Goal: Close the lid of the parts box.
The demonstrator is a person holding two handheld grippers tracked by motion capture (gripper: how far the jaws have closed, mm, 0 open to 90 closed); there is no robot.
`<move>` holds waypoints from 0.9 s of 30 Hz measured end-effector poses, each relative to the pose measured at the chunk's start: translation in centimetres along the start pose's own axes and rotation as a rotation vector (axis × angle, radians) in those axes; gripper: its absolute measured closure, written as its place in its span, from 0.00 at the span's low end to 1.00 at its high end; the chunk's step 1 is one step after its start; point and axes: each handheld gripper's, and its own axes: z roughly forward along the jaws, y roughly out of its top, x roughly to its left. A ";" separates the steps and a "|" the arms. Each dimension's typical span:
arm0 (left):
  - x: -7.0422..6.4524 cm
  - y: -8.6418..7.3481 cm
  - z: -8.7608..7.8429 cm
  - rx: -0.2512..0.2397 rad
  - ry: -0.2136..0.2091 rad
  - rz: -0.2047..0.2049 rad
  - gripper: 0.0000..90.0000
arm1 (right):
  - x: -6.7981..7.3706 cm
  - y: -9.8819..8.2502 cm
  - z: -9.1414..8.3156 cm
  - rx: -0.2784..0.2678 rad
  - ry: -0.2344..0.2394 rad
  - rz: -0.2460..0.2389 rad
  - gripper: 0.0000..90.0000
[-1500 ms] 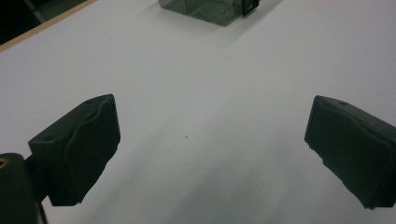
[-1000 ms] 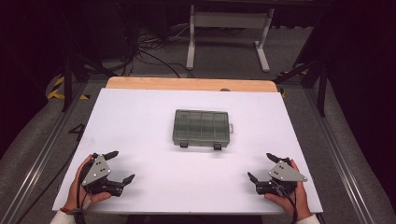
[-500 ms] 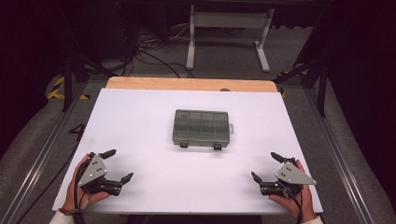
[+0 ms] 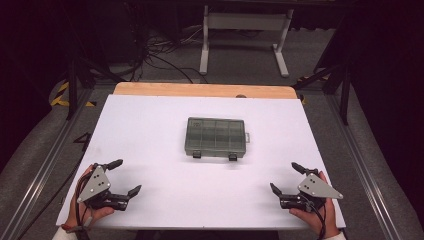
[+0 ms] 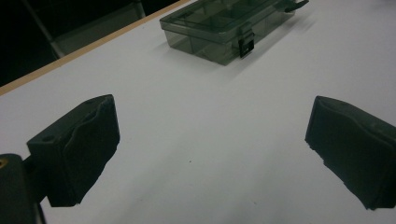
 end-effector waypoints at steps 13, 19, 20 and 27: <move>0.0 0.1 -0.1 -0.013 0.013 -0.002 0.04 | 0.0 0.3 -0.3 -0.016 -0.022 -0.005 0.07; 0.0 0.2 -0.1 -0.009 0.010 -0.003 0.04 | -0.1 0.4 -0.3 -0.020 -0.027 -0.006 0.07; 0.0 0.2 -0.1 -0.008 0.011 0.000 0.04 | -0.1 0.4 -0.3 -0.020 -0.027 -0.007 0.07; -0.1 0.3 -0.1 -0.020 0.013 -0.002 0.04 | -0.1 0.6 -0.6 -0.034 -0.030 0.003 0.07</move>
